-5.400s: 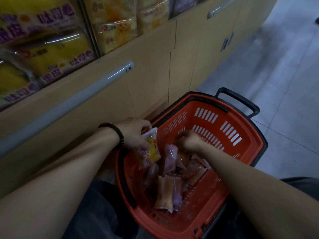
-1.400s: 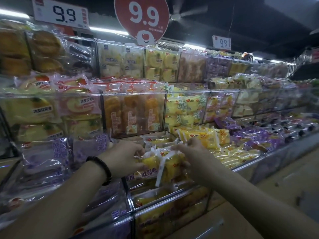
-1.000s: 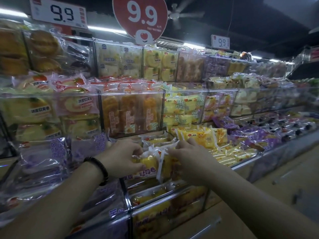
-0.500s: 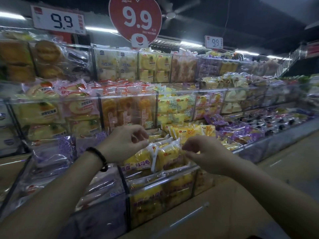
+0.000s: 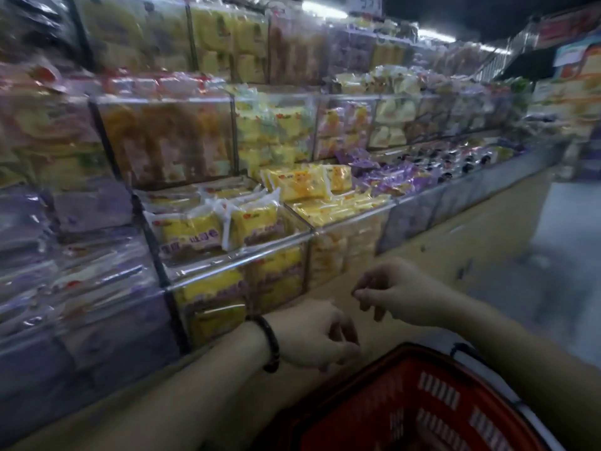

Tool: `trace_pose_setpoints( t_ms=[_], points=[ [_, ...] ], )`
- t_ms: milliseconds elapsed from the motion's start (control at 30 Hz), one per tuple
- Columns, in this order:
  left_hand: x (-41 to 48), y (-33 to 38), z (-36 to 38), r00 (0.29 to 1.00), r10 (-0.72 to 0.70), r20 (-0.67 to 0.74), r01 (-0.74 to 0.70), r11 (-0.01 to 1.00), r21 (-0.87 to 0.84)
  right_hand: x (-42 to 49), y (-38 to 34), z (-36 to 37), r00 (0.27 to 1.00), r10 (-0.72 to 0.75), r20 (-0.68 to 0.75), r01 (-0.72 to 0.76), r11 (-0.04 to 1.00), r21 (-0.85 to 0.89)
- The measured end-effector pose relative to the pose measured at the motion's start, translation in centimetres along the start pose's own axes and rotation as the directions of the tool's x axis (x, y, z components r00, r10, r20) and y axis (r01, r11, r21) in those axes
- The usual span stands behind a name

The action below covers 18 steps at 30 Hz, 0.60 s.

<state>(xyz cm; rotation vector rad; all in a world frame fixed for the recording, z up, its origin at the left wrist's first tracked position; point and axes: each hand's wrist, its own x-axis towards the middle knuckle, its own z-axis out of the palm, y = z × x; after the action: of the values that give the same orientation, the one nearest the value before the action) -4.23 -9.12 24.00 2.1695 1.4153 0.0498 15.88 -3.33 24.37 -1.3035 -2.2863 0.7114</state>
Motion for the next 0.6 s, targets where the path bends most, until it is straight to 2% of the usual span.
trace_pose_setpoints(
  t_ms=[133, 267, 433, 533, 600],
  points=[
    [5.3, -2.8, 5.6, 0.987, -0.1, 0.128, 0.098, 0.995, 0.022, -1.9, 5.9, 3.0, 0.977, 0.182, 0.112, -0.176, 0.983, -0.059],
    [10.1, -5.0, 10.7, 0.968, -0.092, 0.235, 0.09, 0.996, 0.019, -3.4, 11.8, 6.6, 0.923, 0.329, 0.2, -0.314, 0.944, -0.102],
    [15.5, -5.9, 15.8, 0.945, -0.075, 0.319, 0.069, 0.997, 0.03, -3.5, 19.5, 11.3, 0.86, 0.446, 0.248, -0.43, 0.895, -0.119],
    [17.1, -6.5, 16.9, 0.931, -0.063, 0.36, 0.028, 0.994, 0.102, -3.2, 23.2, 13.5, 0.834, 0.514, 0.202, -0.505, 0.858, -0.097],
    [18.1, -6.9, 17.3, 0.93, -0.06, 0.363, 0.046, 0.998, 0.046, -2.6, 24.9, 14.9, 0.796, 0.572, 0.198, -0.57, 0.818, -0.073]
  ],
)
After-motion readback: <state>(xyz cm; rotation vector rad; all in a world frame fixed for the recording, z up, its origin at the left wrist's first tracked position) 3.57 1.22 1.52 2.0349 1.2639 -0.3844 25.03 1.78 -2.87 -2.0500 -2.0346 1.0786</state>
